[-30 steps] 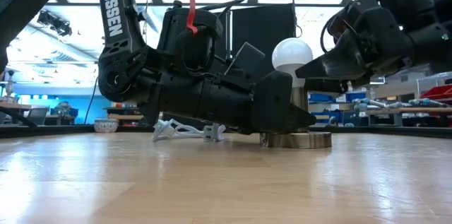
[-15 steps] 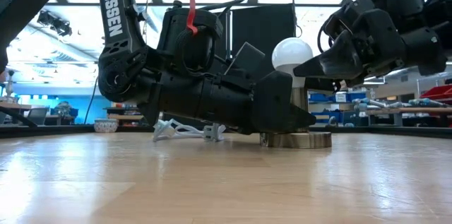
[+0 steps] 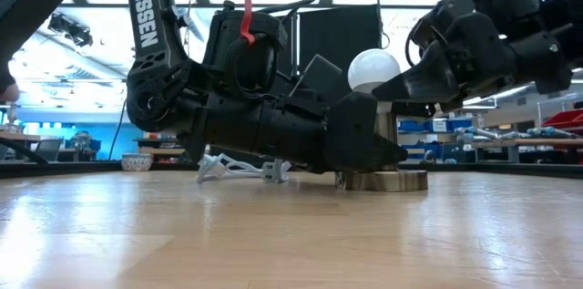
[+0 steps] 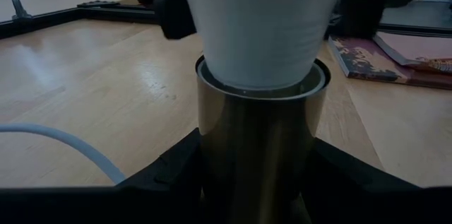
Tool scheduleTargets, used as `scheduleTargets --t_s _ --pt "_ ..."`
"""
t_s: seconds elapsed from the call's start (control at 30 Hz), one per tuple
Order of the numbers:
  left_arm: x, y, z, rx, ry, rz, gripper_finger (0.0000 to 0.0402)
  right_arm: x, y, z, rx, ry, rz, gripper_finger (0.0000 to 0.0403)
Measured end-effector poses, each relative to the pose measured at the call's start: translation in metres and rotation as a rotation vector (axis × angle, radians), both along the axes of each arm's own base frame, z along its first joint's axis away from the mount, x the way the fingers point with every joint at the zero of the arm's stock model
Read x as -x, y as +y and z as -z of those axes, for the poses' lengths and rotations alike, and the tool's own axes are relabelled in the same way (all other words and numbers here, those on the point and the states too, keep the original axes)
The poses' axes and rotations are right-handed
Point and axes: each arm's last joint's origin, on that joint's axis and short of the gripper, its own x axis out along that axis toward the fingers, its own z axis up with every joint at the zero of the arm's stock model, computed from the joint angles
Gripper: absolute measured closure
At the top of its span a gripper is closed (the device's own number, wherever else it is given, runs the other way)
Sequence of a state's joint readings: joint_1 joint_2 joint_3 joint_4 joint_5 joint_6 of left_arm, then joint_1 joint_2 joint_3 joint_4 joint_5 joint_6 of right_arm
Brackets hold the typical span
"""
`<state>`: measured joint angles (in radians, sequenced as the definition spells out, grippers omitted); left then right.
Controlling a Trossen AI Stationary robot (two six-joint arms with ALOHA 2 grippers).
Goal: Screw lightbulb
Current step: Insert the white lightbulb into the lamp socket
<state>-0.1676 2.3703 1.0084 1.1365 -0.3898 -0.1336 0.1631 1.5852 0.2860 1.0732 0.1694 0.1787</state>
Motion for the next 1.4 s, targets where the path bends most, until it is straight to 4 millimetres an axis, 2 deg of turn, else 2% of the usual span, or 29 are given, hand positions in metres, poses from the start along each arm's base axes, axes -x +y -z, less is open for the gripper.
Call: scheduleTargets --t_s 0.33,1.4 --pt "0.0006 0.0013 0.0002 0.002 -0.003 -0.065 0.0204 0.0012 0.0087 0.0003 0.057 0.009 0.084 0.0175" --pt "0.0005 0.0017 -0.0001 0.001 -0.005 -0.063 0.0204 0.0014 0.0098 0.0004 0.060 0.010 0.076 0.0175"
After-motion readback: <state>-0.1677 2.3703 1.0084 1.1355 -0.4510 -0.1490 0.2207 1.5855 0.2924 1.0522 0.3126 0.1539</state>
